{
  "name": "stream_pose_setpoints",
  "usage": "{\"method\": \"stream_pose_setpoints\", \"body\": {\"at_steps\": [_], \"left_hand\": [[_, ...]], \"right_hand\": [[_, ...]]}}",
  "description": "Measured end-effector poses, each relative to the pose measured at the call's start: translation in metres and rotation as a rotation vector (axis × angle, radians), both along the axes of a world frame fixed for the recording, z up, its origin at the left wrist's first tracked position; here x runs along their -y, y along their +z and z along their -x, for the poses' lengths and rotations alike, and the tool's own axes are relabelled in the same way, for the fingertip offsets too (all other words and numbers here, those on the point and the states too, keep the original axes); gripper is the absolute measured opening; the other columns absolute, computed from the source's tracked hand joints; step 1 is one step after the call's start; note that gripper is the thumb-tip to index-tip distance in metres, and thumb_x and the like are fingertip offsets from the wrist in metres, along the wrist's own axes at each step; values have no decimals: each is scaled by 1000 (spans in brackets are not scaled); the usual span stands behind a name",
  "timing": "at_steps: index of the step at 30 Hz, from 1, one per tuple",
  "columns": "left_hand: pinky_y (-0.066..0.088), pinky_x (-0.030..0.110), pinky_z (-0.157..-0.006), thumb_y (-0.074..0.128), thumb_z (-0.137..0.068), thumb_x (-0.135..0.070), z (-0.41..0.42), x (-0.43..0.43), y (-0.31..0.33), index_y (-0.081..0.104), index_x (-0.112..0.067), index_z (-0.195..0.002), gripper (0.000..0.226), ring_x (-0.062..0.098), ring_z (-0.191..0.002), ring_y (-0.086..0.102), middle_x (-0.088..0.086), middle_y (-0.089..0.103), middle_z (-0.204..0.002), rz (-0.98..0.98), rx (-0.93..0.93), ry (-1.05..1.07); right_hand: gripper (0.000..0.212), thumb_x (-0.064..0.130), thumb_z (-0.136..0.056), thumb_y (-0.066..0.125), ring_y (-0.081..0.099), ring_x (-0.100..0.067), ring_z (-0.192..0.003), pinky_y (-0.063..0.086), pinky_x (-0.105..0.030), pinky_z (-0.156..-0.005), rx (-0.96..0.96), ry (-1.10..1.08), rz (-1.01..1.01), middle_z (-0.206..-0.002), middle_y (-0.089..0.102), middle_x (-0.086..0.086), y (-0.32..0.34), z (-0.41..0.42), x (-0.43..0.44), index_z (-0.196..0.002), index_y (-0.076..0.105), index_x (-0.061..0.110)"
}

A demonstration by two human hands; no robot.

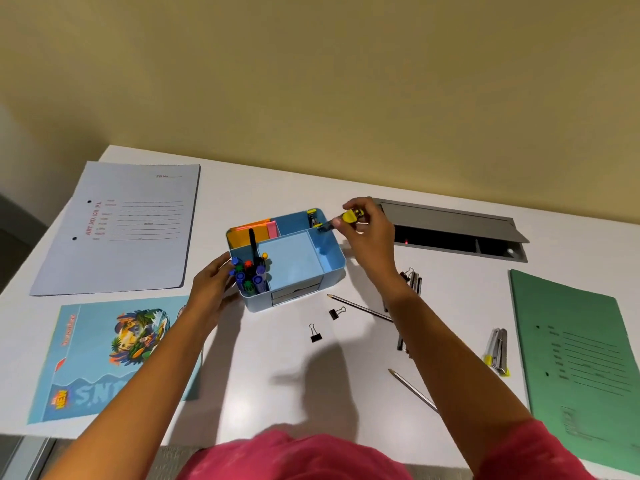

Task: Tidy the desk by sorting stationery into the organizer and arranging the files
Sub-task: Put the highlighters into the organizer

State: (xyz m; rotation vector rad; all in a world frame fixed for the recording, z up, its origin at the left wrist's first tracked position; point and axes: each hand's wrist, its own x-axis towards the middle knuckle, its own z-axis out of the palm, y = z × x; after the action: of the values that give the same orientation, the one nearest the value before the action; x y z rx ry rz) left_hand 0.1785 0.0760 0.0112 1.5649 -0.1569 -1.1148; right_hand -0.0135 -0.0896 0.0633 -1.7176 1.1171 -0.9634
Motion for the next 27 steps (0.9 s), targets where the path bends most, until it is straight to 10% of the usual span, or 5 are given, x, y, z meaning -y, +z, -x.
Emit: {"method": "stream_pose_setpoints", "body": {"at_steps": [13,27], "left_hand": [[50,44,-89,48,-98,-18,-6,4,-4,51,-20,-132,35,29,-114,58,12,63,-119,-56,3,8],[50,49,-92,51,-97,-22,-6,3,-10,51,-21,-132,35,29,-116,58,12,63,-123,-66,1,14]], "right_hand": [[32,-11,-71,69,56,-26,-92,49,-36,-74,-785,767,507,-108,54,-10,-19,-66,66,-98,62,4],[19,-12,-78,56,54,-26,-85,35,-22,-65,-821,777,416,-104,54,-14,-36,-60,73,-90,54,3]]}}
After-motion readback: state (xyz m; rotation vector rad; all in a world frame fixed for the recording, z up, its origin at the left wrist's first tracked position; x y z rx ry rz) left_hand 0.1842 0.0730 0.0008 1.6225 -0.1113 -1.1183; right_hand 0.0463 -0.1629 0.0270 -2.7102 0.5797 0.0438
